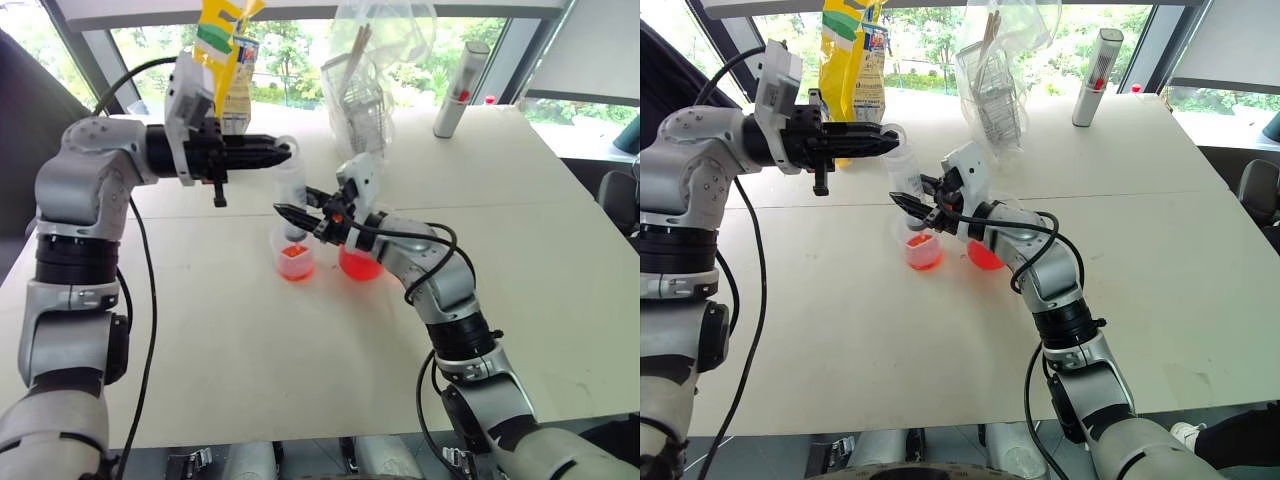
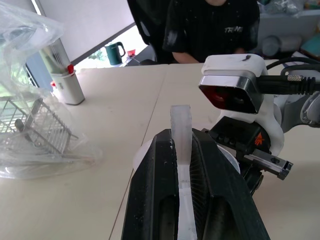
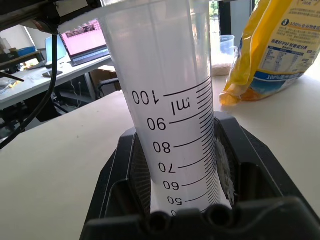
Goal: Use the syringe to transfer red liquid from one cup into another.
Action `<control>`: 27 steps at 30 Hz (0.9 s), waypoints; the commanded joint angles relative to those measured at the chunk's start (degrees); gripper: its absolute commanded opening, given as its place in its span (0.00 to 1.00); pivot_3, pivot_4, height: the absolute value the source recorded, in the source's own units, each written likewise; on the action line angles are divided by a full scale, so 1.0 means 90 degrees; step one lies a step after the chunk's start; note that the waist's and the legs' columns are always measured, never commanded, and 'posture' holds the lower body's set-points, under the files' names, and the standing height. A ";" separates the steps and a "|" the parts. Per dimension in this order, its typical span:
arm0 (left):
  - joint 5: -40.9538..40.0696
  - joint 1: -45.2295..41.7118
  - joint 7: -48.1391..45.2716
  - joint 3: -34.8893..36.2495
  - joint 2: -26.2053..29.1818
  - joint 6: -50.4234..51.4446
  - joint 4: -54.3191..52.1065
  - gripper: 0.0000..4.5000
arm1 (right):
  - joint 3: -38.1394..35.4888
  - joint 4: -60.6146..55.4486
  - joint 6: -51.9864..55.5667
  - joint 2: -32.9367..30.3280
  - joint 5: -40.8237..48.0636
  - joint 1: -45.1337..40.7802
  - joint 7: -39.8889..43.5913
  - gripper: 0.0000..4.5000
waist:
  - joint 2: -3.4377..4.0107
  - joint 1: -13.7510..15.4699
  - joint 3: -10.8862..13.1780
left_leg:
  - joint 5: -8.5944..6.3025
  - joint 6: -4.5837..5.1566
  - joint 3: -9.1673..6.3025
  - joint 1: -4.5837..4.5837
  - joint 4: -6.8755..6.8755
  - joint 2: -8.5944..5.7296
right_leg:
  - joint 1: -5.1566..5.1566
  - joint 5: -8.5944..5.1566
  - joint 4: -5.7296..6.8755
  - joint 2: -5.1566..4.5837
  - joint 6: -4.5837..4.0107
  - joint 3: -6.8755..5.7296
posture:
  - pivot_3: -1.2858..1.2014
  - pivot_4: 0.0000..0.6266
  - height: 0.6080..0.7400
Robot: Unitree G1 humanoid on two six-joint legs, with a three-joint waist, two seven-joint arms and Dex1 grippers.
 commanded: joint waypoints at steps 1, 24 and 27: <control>0.0389 0.0338 -0.0147 -0.0532 0.0094 0.0062 0.0039 0.02 | -0.0673 -0.1034 -0.0242 0.0132 0.0564 -0.0691 -0.0139 0.31 | 0.0000 0.0001 0.0000 | 0.0000 0.0000 0.0000 0.0000 0.0000 0.0000 | 0.0000 0.0000 0.0000 0.0000 0.0000 0.0000 | 0.52 0.24 0.99; 0.0174 -0.0107 0.0156 -0.0004 0.0170 0.0329 0.0406 0.85 | -0.0379 -0.1104 -0.0100 0.0225 0.0578 -0.0391 -0.0206 0.31 | -0.0001 -0.0003 0.0000 | 0.0000 0.0000 -0.0001 -0.0002 -0.0003 0.0000 | -0.0002 0.0000 -0.0003 0.0002 0.0000 -0.0001 | 0.52 0.24 0.99; 0.0321 -0.0305 0.0217 0.0119 0.0315 0.0093 0.0806 0.98 | -0.0350 -0.1109 -0.0095 0.0262 0.0575 -0.0351 -0.0203 0.31 | -0.0001 0.0000 0.0000 | 0.0000 0.0000 0.0000 -0.0002 -0.0002 0.0000 | -0.0002 0.0000 -0.0003 0.0002 0.0000 -0.0002 | 0.52 0.24 0.99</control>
